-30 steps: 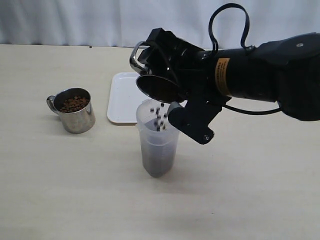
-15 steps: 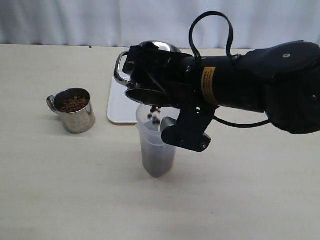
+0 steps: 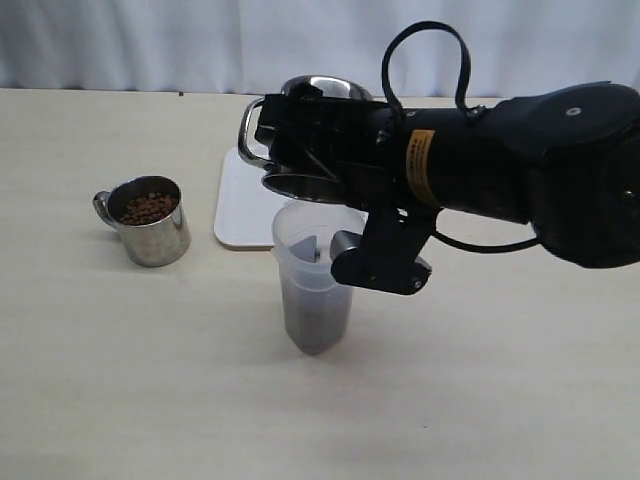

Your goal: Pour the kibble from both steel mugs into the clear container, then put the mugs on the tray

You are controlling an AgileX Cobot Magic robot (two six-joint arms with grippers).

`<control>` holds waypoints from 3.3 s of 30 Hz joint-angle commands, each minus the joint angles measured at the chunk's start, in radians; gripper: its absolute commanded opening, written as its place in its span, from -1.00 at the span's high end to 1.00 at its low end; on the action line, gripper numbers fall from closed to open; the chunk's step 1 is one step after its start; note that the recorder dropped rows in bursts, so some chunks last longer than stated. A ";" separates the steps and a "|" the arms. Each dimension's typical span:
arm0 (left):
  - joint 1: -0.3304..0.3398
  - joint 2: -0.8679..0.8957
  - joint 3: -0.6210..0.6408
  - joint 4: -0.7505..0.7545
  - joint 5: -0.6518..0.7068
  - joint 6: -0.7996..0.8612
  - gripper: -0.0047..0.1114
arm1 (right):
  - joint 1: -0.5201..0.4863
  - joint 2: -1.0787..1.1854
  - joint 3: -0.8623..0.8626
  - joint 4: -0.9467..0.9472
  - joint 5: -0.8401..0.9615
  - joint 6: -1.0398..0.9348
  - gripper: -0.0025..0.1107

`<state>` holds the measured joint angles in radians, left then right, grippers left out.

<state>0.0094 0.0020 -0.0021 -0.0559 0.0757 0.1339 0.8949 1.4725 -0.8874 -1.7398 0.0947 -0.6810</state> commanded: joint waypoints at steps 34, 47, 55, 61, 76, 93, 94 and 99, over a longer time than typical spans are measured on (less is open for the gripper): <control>-0.006 -0.002 0.002 0.004 -0.014 -0.004 0.92 | -0.928 0.336 0.100 0.339 -1.169 1.239 0.87; -0.006 -0.002 0.002 0.004 -0.014 -0.004 0.92 | -0.932 0.608 0.130 0.472 -1.166 1.033 0.87; -0.006 -0.002 0.002 0.004 -0.014 -0.004 0.92 | -0.932 0.666 0.130 0.555 -1.162 1.000 0.78; -0.006 -0.002 0.002 0.004 -0.014 -0.004 0.92 | -0.928 0.666 0.130 0.555 -1.167 0.971 0.11; -0.006 -0.002 0.002 0.004 -0.014 -0.004 0.92 | -0.932 0.622 0.132 0.538 -1.180 0.971 -0.42; -0.006 -0.002 0.002 0.004 -0.014 -0.004 0.92 | -0.932 -0.054 0.294 0.392 -0.694 1.660 0.87; -0.006 -0.002 0.002 0.004 -0.014 -0.004 0.92 | -0.932 -0.144 0.371 0.505 -0.694 1.575 0.87; -0.006 -0.002 0.002 0.004 -0.014 -0.004 0.92 | -0.932 -0.595 0.803 1.235 -0.692 1.068 0.87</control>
<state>0.0094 0.0020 -0.0021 -0.0559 0.0757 0.1339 -0.0350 1.0236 -0.2234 -0.7722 -0.6126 0.5810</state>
